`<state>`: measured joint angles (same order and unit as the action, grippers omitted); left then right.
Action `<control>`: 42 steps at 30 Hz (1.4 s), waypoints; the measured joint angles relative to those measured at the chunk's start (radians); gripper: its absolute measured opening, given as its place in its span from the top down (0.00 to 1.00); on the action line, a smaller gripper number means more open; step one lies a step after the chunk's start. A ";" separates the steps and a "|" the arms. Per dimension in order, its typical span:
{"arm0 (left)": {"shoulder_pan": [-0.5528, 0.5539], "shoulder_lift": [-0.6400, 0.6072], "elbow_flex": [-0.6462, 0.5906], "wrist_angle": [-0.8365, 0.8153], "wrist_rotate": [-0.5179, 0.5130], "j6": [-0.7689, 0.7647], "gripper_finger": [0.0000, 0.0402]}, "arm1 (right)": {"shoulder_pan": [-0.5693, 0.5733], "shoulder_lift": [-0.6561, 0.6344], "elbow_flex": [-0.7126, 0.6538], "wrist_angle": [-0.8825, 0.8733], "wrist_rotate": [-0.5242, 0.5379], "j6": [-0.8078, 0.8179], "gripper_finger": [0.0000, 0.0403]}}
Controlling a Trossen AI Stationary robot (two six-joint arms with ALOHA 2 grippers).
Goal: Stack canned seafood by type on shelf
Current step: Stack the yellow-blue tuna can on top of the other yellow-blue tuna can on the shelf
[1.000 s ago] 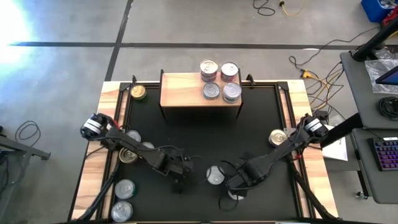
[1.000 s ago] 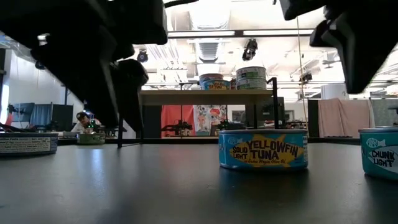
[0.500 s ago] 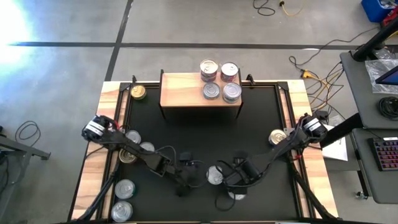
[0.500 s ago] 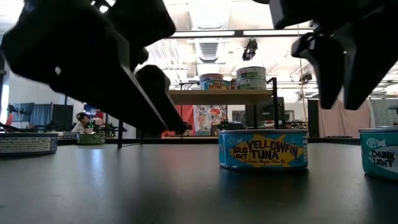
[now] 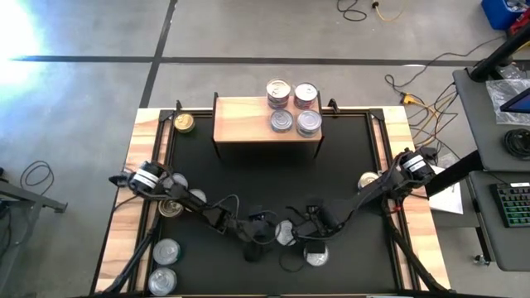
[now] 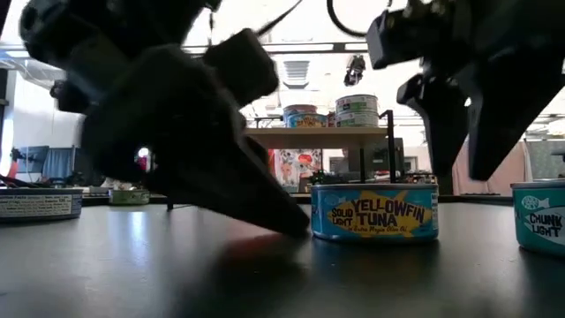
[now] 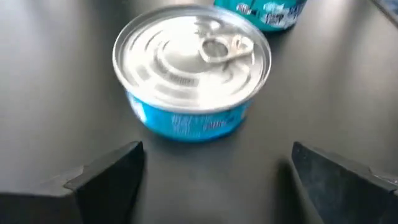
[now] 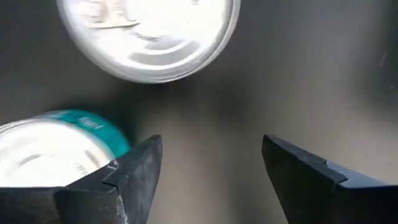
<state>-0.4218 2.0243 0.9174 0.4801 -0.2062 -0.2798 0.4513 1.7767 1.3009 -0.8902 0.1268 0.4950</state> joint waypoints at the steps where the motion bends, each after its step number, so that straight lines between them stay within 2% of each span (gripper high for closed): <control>1: 0.002 0.021 0.017 0.007 0.015 0.000 0.01 | -0.002 0.000 -0.013 0.014 0.001 0.000 0.33; 5: 0.001 0.090 0.067 0.029 0.007 0.044 0.01 | -0.001 0.015 -0.046 0.075 -0.039 -0.013 0.31; 8: -0.002 0.107 0.073 0.071 -0.055 0.049 0.01 | 0.000 0.034 -0.049 0.099 -0.088 -0.030 0.30; 15: 0.005 0.113 0.070 0.121 -0.101 0.067 0.01 | -0.008 0.068 -0.047 0.143 -0.080 -0.039 0.33; 20: 0.009 0.114 0.070 0.127 -0.176 0.155 0.01 | -0.022 0.087 -0.046 0.185 -0.067 -0.051 0.36; 26: 0.033 0.116 0.067 0.154 -0.111 0.169 0.01 | -0.038 0.087 -0.046 0.194 -0.013 -0.051 0.40; 31: 0.046 0.136 0.066 0.219 -0.086 0.170 0.01 | -0.053 0.088 -0.040 0.211 -0.029 -0.036 0.41; 37: 0.073 0.208 0.129 0.327 -0.070 0.211 0.01 | -0.058 0.089 -0.012 0.166 -0.032 0.004 0.42; 42: 0.079 0.284 0.252 0.356 -0.156 0.290 0.01 | -0.060 0.089 0.031 -0.004 -0.030 0.063 0.44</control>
<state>-0.3433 2.3079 1.1697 0.8362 -0.3624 0.0097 0.3912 1.8656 1.3320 -0.8942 0.0971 0.5579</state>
